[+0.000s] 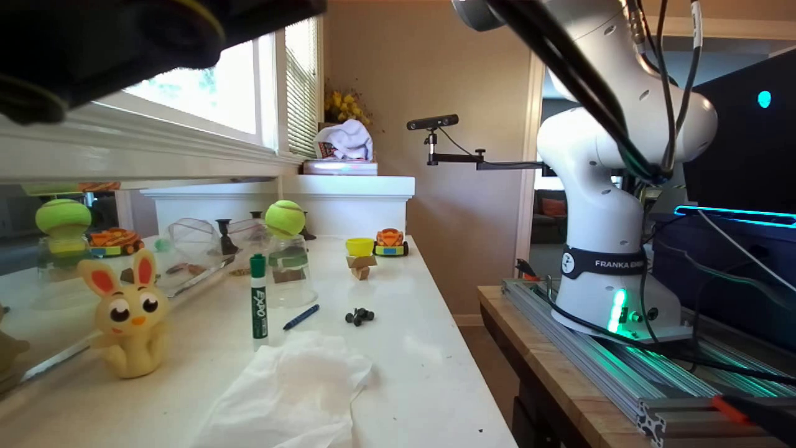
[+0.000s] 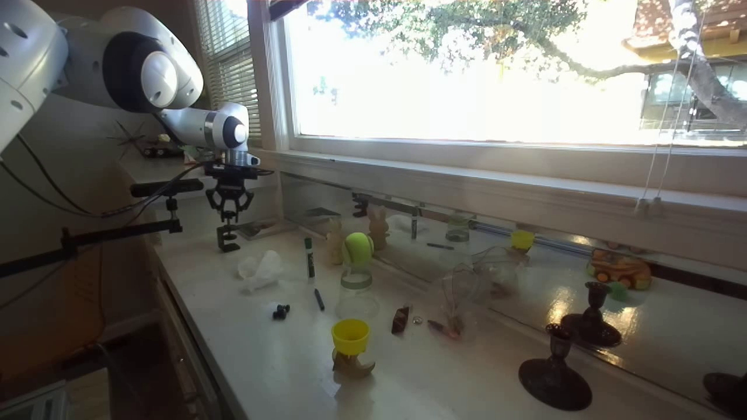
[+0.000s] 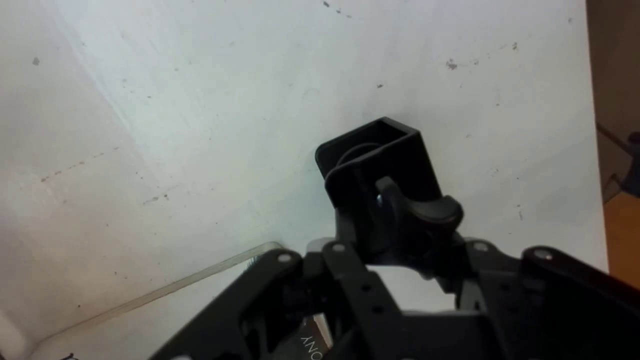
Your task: Move the black object to the right then left.
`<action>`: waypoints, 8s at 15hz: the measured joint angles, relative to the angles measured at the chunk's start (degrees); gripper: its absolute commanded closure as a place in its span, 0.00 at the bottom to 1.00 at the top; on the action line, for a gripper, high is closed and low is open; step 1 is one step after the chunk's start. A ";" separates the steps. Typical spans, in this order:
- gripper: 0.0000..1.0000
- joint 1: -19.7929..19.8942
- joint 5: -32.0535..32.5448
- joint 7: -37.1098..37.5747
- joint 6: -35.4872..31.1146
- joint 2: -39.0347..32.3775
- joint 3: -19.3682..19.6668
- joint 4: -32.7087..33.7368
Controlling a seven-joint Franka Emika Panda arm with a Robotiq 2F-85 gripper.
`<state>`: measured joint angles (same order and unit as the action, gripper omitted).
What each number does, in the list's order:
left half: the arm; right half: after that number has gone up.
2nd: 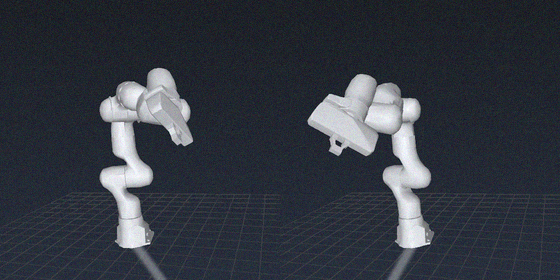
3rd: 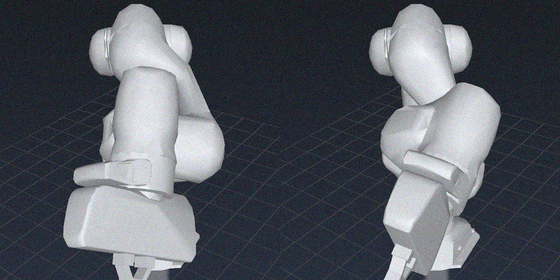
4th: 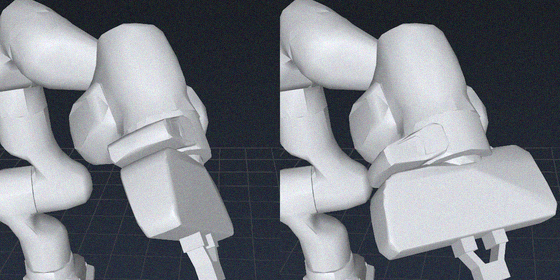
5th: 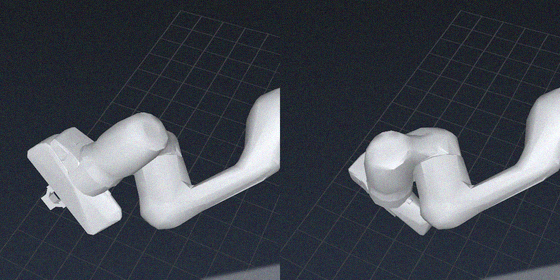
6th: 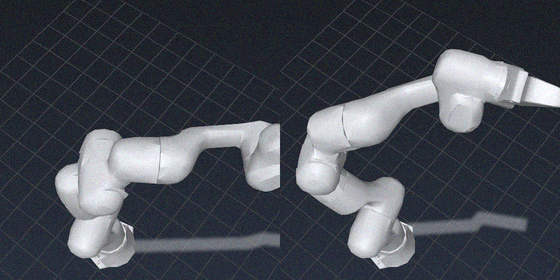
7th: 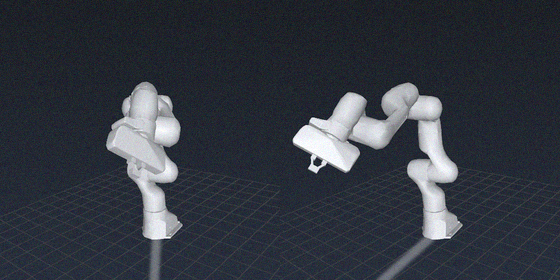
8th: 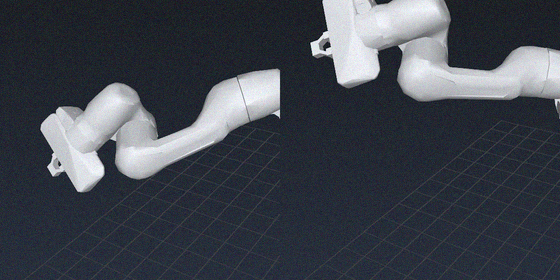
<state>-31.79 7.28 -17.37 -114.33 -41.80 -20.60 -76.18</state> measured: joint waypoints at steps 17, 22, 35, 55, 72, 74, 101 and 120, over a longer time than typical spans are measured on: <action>0.88 0.55 -0.86 19.96 -0.31 3.22 0.16 -5.27; 0.88 0.76 -0.87 25.27 -2.78 6.82 1.06 -11.01; 0.88 0.96 -1.72 37.19 -11.02 16.46 3.15 -26.15; 0.00 3.44 -1.90 39.19 -16.46 24.49 2.91 -36.13; 0.00 6.87 -3.57 17.75 3.50 25.21 0.54 -32.93; 0.00 6.79 -3.00 17.26 3.49 24.31 0.53 -31.81; 0.77 4.81 2.86 20.13 -5.72 17.61 1.37 -26.50; 0.77 2.17 0.74 49.77 -12.05 17.14 3.59 -26.53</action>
<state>-29.62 8.02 32.40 -126.38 -24.65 -17.01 -102.71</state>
